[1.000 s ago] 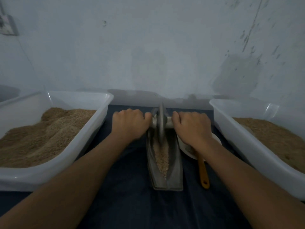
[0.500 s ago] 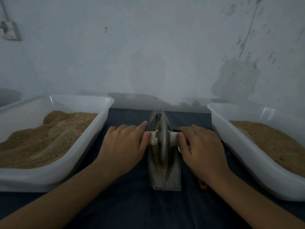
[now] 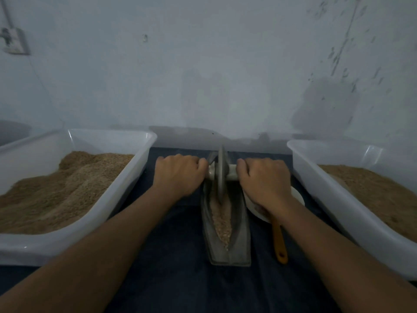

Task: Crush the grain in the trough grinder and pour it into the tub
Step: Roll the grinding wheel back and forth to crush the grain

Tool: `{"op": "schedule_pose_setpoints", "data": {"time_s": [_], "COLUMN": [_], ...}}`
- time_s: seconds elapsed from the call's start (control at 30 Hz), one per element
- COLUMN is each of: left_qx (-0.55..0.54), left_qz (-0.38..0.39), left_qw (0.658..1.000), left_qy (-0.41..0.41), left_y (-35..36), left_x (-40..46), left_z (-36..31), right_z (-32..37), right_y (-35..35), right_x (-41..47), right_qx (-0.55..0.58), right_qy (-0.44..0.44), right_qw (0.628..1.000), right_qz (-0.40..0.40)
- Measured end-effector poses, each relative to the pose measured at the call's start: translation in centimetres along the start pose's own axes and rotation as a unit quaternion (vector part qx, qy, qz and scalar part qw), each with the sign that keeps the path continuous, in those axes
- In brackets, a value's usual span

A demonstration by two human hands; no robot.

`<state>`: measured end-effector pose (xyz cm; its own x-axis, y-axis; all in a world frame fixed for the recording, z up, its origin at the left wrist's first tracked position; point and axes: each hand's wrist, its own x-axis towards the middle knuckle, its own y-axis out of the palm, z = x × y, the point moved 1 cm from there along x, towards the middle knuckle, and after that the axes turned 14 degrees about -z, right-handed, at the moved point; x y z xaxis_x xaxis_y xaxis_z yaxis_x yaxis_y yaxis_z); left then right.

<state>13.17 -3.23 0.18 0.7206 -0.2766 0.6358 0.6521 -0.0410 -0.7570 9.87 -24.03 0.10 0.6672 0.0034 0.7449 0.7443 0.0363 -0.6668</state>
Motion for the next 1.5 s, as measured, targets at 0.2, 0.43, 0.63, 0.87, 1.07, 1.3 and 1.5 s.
{"op": "schedule_pose_setpoints", "data": {"time_s": [0.2, 0.43, 0.63, 0.87, 1.07, 1.3, 1.5], "left_qx": [-0.016, -0.141, -0.170, -0.079, -0.046, -0.122, -0.160], "left_qz": [-0.004, -0.107, -0.139, -0.090, 0.010, -0.098, -0.116], "left_qw": [1.000, 0.984, 0.976, 0.992, 0.997, 0.986, 0.980], "left_qy": [-0.004, -0.029, 0.004, -0.046, -0.058, -0.060, -0.033], "left_y": [0.4, -1.7, -3.3, -0.9, 0.7, -0.7, -3.2], "left_x": [1.1, -6.2, -8.5, -3.1, 1.5, -4.0, -9.6], "left_z": [0.1, 0.2, 0.1, -0.3, 0.0, 0.0, 0.2], "right_z": [0.2, 0.2, -0.7, -0.9, -1.2, -0.5, -0.4], "right_y": [0.7, -3.4, -5.5, -1.5, 1.6, -1.6, -5.5], "right_x": [1.2, -4.9, -7.9, -2.6, 1.4, -3.3, -7.5], "right_qx": [0.008, 0.064, 0.093, 0.070, 0.030, 0.061, 0.100], "right_qy": [0.016, -0.024, -0.048, -0.023, -0.006, -0.018, -0.051], "right_qw": [1.000, 0.995, 0.991, 0.997, 0.999, 0.997, 0.989], "right_qz": [0.023, -0.075, -0.080, -0.010, 0.037, -0.034, -0.091]}}
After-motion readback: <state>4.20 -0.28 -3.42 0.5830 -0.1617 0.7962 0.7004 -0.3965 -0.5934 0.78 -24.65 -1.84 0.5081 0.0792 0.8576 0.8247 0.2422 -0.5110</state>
